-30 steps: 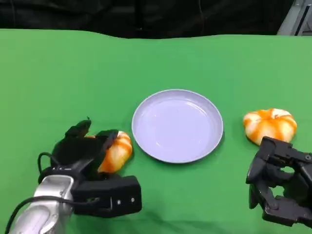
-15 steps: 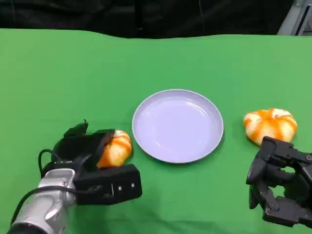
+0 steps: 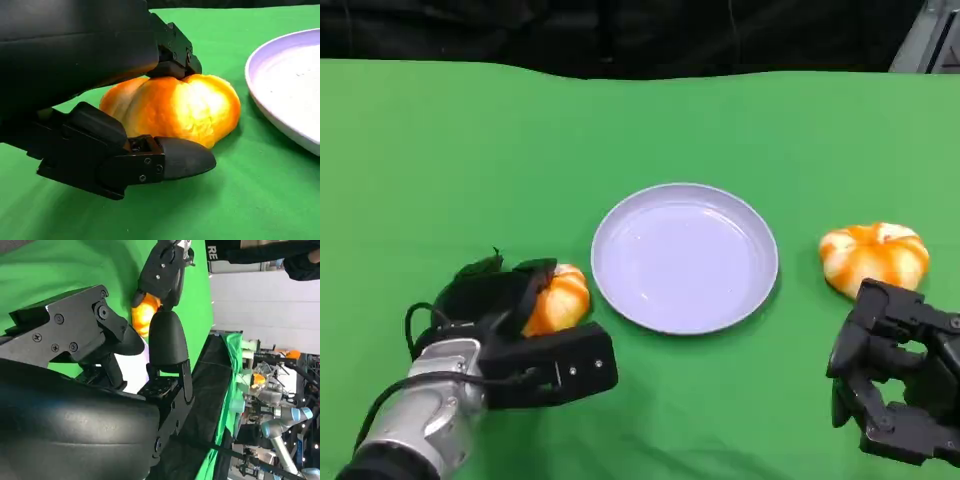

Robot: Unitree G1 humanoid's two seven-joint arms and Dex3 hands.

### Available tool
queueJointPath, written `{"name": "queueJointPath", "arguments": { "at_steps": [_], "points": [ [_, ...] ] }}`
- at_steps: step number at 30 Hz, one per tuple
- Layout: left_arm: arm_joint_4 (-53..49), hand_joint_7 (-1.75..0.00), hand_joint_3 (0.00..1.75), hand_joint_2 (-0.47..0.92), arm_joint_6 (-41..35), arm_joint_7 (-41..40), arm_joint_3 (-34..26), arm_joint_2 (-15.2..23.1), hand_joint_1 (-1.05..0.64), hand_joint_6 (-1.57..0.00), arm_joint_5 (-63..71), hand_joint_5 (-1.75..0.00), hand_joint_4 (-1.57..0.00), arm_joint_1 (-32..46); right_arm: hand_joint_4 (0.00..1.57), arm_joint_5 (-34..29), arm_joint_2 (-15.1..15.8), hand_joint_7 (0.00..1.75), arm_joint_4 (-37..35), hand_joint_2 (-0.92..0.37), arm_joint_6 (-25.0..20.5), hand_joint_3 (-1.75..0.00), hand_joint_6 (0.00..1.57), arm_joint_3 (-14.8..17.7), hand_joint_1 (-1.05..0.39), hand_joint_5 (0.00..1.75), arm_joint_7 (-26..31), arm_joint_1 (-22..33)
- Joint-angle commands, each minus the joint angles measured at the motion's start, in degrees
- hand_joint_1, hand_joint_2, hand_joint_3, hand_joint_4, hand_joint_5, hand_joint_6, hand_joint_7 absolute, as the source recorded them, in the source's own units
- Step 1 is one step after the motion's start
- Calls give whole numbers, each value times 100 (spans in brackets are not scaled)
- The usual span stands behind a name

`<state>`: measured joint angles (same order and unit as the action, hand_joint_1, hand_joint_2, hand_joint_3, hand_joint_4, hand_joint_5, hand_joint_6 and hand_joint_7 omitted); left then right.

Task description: Grasp the bread from the table and place it into the plate.

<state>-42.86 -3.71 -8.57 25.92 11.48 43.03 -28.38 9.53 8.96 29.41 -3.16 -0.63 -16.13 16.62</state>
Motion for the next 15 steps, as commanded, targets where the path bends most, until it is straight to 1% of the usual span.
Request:
{"name": "queueJointPath", "arguments": {
  "at_steps": [1,3,4,5,6,7,9,10,12,14,15],
  "points": [
    [-24,-2,61,92,-69,76,-22,56,-74,-38,-140,-6,-27,27,78,8,33,155,12,-67,51,-107,66,40,-4,175,30,38],
    [25,-3,61,92,-32,-52,-58,41,-67,-43,-197,-7,-34,70,78,2,31,155,18,-68,44,-107,65,35,-4,175,34,40],
    [38,-5,51,92,14,-159,-58,42,-50,-50,-205,-9,-46,88,78,5,32,155,24,-68,33,-107,65,34,-4,175,33,40],
    [29,-5,47,92,105,-380,-78,28,-42,-54,-219,-10,-51,116,78,12,38,155,33,-68,24,-107,65,32,-4,175,25,43],
    [10,-6,34,92,170,-579,-102,8,-28,-63,-238,-12,-65,138,78,29,45,155,51,-68,-8,-107,65,32,-4,175,17,47],
    [-22,-7,27,92,209,-753,-105,-8,-22,-67,-234,-13,-73,144,78,35,48,155,57,-68,-13,-107,65,33,-4,175,13,49],
    [-94,-7,22,92,275,-1034,-103,-32,-12,-75,-226,-13,-81,146,78,21,34,155,68,-68,6,-107,65,30,-4,175,30,58],
    [-139,-7,14,92,329,-1185,-101,-37,-6,-83,-220,-13,-92,143,77,13,24,154,65,-67,29,-107,65,28,-4,175,38,62],
    [-221,-8,8,92,423,-1385,-107,-43,-3,-93,-236,-14,-104,130,77,15,26,154,77,-67,10,-107,66,29,-4,175,42,68],
    [-264,-8,6,92,516,-1486,-112,-14,-1,-106,-256,-12,-115,114,77,-1,29,154,85,-67,12,-107,66,26,-4,175,50,75],
    [-276,-10,5,92,569,-1540,-122,-2,0,-114,-269,-14,-123,113,77,-20,23,154,74,-67,51,-107,66,23,-4,175,57,76]
  ]
}}
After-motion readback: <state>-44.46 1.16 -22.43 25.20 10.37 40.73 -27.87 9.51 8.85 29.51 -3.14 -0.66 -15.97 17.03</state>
